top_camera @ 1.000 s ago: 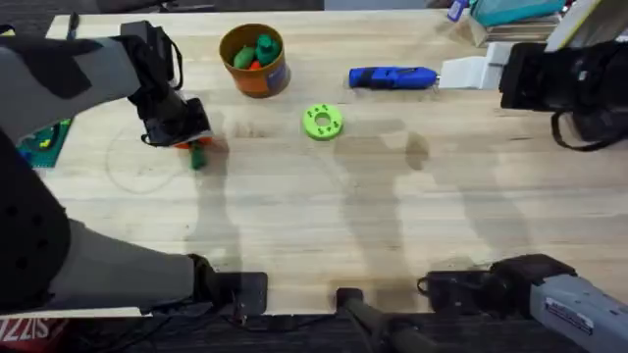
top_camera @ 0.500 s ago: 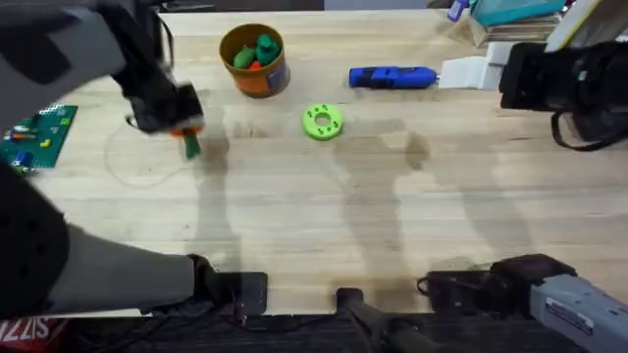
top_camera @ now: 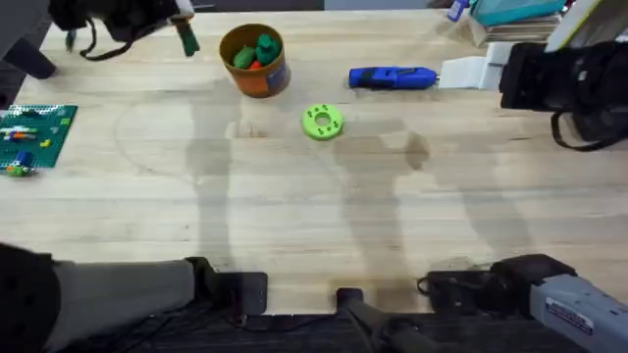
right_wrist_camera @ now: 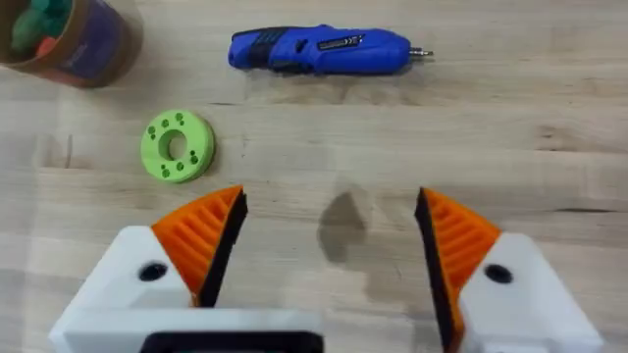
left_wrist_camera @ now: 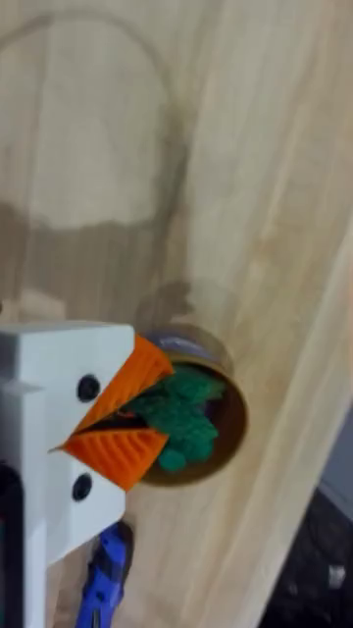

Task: Pick up the gripper from the table and insert it into the empty holder that is missing its gripper. Then pick up a screw, insert it into the mounting hole, and use the screwdriver to tighten it. Finally, clean up the table by picking up the vegetable and placing it into the bucket.

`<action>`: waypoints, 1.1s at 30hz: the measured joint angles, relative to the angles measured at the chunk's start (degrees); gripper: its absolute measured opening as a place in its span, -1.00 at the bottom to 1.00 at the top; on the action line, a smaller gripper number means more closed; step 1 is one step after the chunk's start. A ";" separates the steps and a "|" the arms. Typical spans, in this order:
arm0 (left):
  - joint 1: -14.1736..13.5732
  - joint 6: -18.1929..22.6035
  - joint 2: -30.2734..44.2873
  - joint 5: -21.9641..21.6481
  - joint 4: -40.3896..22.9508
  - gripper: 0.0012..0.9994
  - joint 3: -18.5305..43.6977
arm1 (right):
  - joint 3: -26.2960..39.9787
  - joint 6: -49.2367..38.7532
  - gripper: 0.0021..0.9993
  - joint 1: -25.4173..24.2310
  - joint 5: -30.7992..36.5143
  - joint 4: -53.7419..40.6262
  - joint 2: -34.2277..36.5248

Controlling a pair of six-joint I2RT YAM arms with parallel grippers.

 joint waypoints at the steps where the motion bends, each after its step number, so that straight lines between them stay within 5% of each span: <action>1: -0.22 0.05 0.30 0.72 0.98 -0.94 0.00 | 0.00 0.00 0.99 0.00 0.00 -0.02 0.00; 15: -7.75 3.69 9.98 3.79 4.89 -0.93 0.00 | 0.00 0.00 0.99 0.00 0.00 0.00 0.00; 21: -7.61 4.57 11.19 2.60 5.06 0.53 0.00 | 0.00 0.00 0.99 0.00 0.00 0.00 0.00; 26: -7.59 5.82 11.05 1.79 4.61 0.93 0.00 | 0.00 0.01 0.99 0.00 0.00 0.00 0.00; 33: -7.59 7.81 4.04 1.58 -1.06 0.97 0.00 | 0.00 0.00 0.99 0.00 0.00 0.00 0.00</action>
